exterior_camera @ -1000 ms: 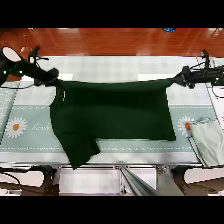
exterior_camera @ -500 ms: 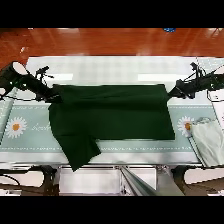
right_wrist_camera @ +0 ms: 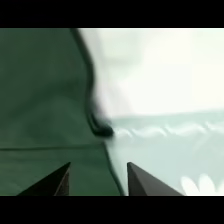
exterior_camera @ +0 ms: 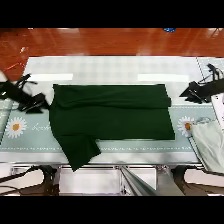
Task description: Fold the shirts.
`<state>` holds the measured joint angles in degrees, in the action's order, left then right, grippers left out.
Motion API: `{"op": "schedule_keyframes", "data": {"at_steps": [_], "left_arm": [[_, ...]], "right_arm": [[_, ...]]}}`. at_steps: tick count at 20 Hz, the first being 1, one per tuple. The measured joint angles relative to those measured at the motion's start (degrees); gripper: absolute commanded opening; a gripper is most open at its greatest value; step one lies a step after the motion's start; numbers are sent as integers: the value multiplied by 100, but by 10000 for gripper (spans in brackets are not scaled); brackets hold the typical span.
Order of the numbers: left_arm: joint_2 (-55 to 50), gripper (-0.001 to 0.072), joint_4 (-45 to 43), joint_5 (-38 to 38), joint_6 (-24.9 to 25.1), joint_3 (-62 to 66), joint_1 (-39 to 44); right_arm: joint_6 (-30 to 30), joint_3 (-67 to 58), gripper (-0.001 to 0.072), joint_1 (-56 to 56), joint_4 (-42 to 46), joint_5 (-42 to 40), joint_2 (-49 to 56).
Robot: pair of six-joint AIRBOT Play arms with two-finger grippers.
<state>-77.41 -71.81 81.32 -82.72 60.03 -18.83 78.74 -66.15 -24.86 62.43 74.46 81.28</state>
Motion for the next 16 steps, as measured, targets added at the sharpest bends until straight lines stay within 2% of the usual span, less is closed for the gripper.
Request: {"op": "schedule_keyframes", "data": {"at_steps": [2, 4, 7, 13, 16], "left_arm": [[629, 506, 249, -81, 42, -841, -605], [1314, 506, 857, -240, 199, -1725, -1193], [1893, 506, 1169, -422, 271, -2675, -1635], [2028, 506, 1023, -754, -87, -3591, -1019], [1928, 506, 1311, -916, -203, -3827, -632]], "right_arm": [[-114, 850, 409, -120, -197, -219, -695], [-374, 1827, 409, -122, -708, -382, -1467], [-581, 2962, 409, -109, -1204, -651, -2411], [-721, 3759, 409, -103, -1569, -671, -3198], [-732, 3838, 409, -98, -1650, -669, -3281]]}}
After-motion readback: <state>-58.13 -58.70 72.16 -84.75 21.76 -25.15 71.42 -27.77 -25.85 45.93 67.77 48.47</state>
